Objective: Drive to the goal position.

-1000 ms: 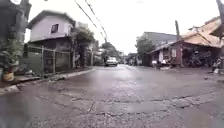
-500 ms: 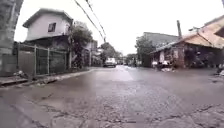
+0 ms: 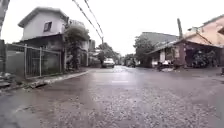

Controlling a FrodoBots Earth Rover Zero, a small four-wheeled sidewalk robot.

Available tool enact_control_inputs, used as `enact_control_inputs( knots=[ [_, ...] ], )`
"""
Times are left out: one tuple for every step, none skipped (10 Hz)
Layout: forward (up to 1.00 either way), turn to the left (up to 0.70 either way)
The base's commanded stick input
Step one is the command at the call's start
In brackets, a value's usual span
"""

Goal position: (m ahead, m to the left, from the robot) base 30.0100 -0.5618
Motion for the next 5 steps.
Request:
enact_control_inputs(
  knots=[
    [1.00,0.00],
    [1.00,0.00],
    [1.00,0.00],
    [1.00,0.00],
    [1.00,-0.24]
  ],
)
